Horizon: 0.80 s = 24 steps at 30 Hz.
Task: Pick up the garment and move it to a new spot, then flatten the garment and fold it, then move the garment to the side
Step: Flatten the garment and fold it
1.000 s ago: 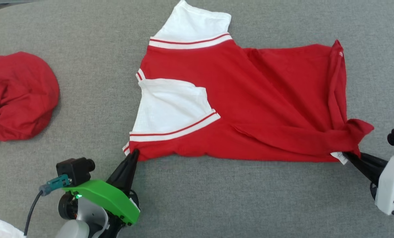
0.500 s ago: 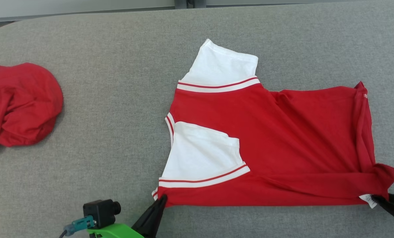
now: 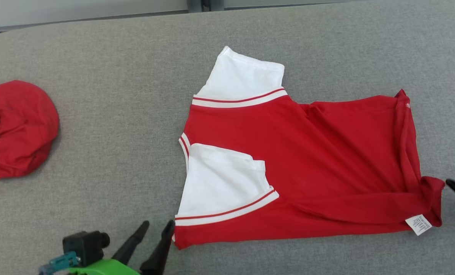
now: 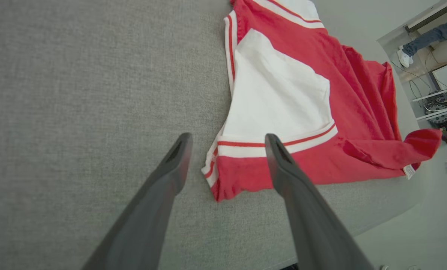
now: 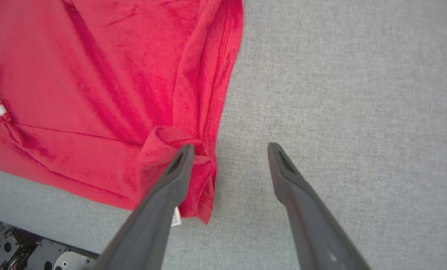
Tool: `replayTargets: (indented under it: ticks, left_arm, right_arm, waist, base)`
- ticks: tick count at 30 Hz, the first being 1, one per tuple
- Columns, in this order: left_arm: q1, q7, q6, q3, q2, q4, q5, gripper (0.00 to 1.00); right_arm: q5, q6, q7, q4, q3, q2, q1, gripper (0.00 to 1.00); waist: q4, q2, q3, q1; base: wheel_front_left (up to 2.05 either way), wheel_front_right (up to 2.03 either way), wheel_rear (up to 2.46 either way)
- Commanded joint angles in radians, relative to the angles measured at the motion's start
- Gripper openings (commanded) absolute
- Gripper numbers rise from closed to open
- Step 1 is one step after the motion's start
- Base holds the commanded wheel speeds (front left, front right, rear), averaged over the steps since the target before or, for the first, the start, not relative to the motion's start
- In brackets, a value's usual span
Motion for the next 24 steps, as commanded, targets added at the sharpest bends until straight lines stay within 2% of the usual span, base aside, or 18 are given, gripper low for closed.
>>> replayTargets:
  ticks: [1,4,7,9,10,15,19,24]
  left_arm:
    - [-0.042,0.017,0.010,0.016,0.022,-0.026,0.011,1.00]
    - [-0.157,0.065,0.012,0.037,0.057,-0.073,0.042,1.00]
    - [-0.316,0.117,-0.003,0.044,0.072,-0.060,0.061,1.00]
    - [-0.447,0.154,-0.015,0.039,0.054,-0.027,0.057,1.00]
    - [-0.580,0.191,-0.033,0.027,0.042,0.025,0.071,1.00]
    - [-0.867,0.279,-0.092,-0.011,-0.023,0.187,0.042,1.00]
    - [-1.004,0.348,-0.125,-0.029,-0.075,0.304,-0.006,1.00]
    - [-1.109,0.440,-0.131,-0.015,-0.117,0.420,-0.096,1.00]
  right_arm:
    - [-0.006,-0.001,0.003,-0.021,-0.026,-0.004,-0.033,1.00]
    - [-0.065,-0.001,0.021,-0.039,-0.075,-0.003,-0.112,1.00]
    - [-0.118,-0.001,0.060,-0.038,-0.071,0.039,-0.230,1.00]
    - [-0.163,-0.001,0.094,-0.024,-0.048,0.070,-0.320,1.00]
    - [-0.200,-0.001,0.125,0.003,-0.016,0.108,-0.407,1.00]
    - [-0.295,-0.001,0.153,0.104,0.078,0.181,-0.596,1.00]
    - [-0.313,-0.001,0.154,0.180,0.158,0.228,-0.679,1.00]
    - [-0.293,-0.001,0.148,0.243,0.263,0.256,-0.721,1.00]
  waist:
    - [-0.013,0.0000,0.033,0.0000]
    - [-0.014,0.0000,0.098,0.0000]
    - [-0.010,0.0000,0.161,0.0000]
    - [-0.003,0.0000,0.201,0.0000]
    - [0.001,0.0000,0.240,0.0000]
    - [-0.010,0.0000,0.309,0.0000]
    - [-0.035,0.0000,0.328,0.0000]
    - [-0.076,0.0000,0.331,0.0000]
  base:
    - [0.00,0.00,0.00]
    - [0.00,0.00,0.00]
    - [0.00,0.00,0.00]
    - [0.00,0.00,0.00]
    - [0.00,0.00,0.00]
    - [0.00,0.00,0.00]
    - [0.00,0.00,0.00]
    - [0.00,0.00,0.00]
